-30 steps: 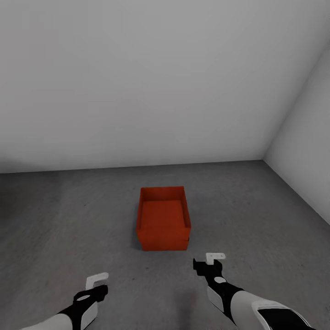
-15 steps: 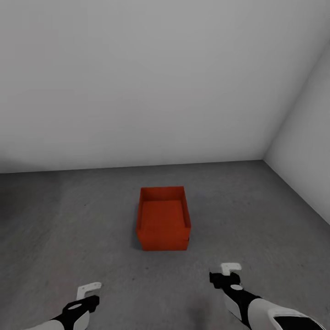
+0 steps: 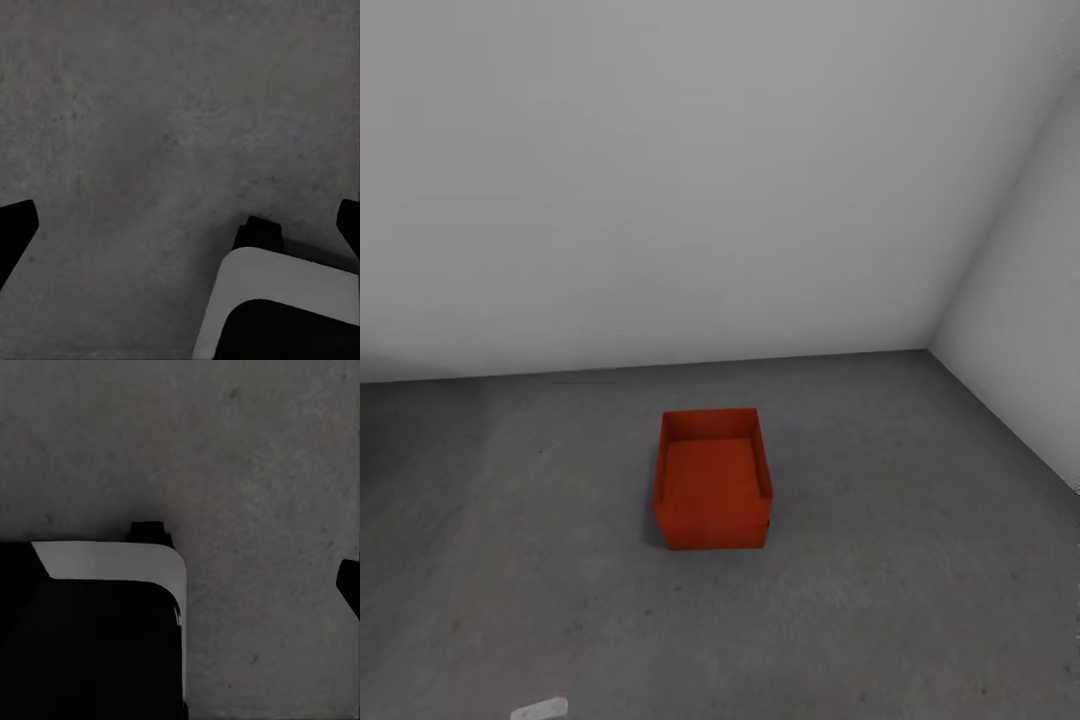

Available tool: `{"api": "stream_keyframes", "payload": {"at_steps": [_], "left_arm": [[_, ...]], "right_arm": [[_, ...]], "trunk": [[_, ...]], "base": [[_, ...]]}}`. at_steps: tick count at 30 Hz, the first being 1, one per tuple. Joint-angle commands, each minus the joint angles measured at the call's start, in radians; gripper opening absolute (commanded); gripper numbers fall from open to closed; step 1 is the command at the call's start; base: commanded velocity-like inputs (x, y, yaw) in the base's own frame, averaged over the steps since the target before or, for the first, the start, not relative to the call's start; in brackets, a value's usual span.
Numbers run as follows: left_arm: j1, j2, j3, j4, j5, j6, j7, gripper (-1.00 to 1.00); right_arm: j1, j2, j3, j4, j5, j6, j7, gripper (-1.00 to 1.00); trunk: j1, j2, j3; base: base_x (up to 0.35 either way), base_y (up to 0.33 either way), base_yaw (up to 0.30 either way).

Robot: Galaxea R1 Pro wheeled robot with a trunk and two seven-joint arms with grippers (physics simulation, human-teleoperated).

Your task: Move the two storage containers from the living room to the garage. In the garage, place one container on the floor and stack the other container on top of it (either order is fine).

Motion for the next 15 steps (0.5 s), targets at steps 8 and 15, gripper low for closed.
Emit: {"api": "stream_keyframes", "payload": {"at_steps": [8,15], "left_arm": [[0.086,-0.009,-0.01,0.0,0.008,0.0,-0.038,1.0],[0.091,-0.011,-0.01,0.0,0.008,-0.004,-0.038,1.0]], "right_arm": [[0.112,0.005,-0.001,0.003,0.004,0.007,0.032,1.0],[0.15,0.008,-0.001,0.003,0.004,0.008,0.035,1.0]], "trunk": [[0.0,-0.001,0.011],[0.0,-0.001,0.022]], "base": [[0.0,0.0,-0.099],[0.0,0.0,-0.028]]}}
